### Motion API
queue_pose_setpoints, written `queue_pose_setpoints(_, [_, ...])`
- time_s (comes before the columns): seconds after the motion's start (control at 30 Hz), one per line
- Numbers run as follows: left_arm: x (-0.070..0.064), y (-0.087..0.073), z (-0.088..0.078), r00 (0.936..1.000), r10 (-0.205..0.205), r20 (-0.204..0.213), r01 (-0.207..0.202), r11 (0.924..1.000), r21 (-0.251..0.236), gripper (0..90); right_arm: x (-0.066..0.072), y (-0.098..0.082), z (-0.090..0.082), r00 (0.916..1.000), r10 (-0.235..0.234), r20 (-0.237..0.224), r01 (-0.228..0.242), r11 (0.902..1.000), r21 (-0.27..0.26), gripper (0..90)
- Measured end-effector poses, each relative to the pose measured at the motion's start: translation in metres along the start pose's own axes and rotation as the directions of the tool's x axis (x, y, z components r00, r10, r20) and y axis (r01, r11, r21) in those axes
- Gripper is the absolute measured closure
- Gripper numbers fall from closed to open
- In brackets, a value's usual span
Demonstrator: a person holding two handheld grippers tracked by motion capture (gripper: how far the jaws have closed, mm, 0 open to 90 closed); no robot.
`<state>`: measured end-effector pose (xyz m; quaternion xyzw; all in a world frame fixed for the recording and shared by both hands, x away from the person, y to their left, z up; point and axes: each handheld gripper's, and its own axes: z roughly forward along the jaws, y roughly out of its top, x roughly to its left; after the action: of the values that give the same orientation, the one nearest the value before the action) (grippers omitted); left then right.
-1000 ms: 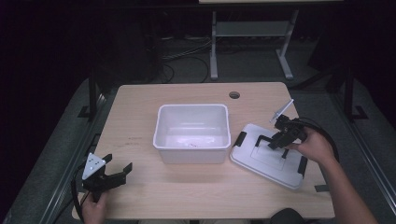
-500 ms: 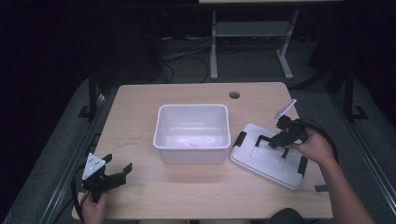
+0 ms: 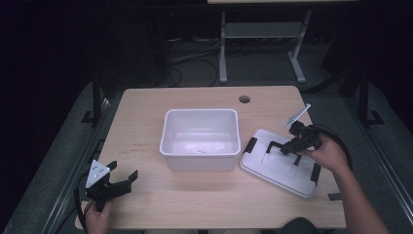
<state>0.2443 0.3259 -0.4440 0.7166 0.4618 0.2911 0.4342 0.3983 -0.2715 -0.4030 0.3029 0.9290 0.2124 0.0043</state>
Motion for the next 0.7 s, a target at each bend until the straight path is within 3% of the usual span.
queue_pose_setpoints(0.7, [-0.0001,0.0000,0.0002,1.0000,0.000,0.000,0.000,1.0000,0.002,13.4,-0.0019,-0.0034,-0.0008,0.9985,-0.010,-0.054,0.008,0.9996,-0.027,82.7])
